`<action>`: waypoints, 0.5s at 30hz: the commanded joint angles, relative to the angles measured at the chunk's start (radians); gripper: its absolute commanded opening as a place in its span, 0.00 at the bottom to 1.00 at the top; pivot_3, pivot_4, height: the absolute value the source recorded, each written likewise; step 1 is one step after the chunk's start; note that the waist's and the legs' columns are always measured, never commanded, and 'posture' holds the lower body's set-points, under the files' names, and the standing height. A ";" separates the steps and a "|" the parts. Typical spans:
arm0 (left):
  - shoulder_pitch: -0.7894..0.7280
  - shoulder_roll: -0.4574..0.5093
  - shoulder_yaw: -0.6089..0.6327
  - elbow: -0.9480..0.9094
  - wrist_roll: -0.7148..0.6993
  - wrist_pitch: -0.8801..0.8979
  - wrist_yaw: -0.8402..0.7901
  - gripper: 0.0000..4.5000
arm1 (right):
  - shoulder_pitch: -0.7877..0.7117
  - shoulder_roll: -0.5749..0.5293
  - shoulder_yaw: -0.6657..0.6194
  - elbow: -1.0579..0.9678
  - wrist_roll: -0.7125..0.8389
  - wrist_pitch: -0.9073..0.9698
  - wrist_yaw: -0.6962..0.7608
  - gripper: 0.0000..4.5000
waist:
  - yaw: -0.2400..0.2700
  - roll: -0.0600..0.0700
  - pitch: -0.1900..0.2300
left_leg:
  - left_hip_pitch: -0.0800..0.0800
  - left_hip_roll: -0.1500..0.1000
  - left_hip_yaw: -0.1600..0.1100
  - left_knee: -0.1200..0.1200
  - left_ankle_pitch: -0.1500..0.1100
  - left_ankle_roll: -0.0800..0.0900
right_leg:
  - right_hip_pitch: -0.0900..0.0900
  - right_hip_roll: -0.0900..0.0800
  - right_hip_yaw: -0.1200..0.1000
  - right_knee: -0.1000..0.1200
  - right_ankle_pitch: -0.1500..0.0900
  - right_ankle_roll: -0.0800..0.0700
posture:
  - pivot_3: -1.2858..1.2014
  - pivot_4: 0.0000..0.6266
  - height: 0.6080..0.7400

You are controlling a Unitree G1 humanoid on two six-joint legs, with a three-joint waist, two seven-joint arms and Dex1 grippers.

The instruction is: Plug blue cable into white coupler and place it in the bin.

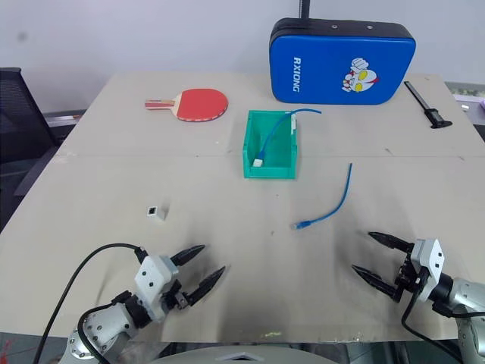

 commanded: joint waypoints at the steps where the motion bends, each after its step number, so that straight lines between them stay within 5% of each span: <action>1: -0.011 0.008 -0.011 0.002 -0.005 -0.007 -0.013 0.79 | 0.008 -0.006 -0.031 -0.030 0.014 -0.004 -0.004 0.99 | 0.000 0.000 0.000 | 0.000 0.000 0.000 0.000 0.000 0.000 | 0.000 0.000 0.000 0.000 0.000 0.000 | 0.52 0.24 0.91; 15: -0.043 0.037 -0.009 -0.020 -0.018 0.017 -0.050 0.79 | -0.001 0.002 -0.028 -0.023 0.013 -0.010 -0.012 0.99 | 0.000 0.000 0.000 | 0.000 0.000 0.001 0.000 0.000 0.000 | 0.000 0.001 0.001 0.000 0.000 0.000 | 0.52 0.24 0.91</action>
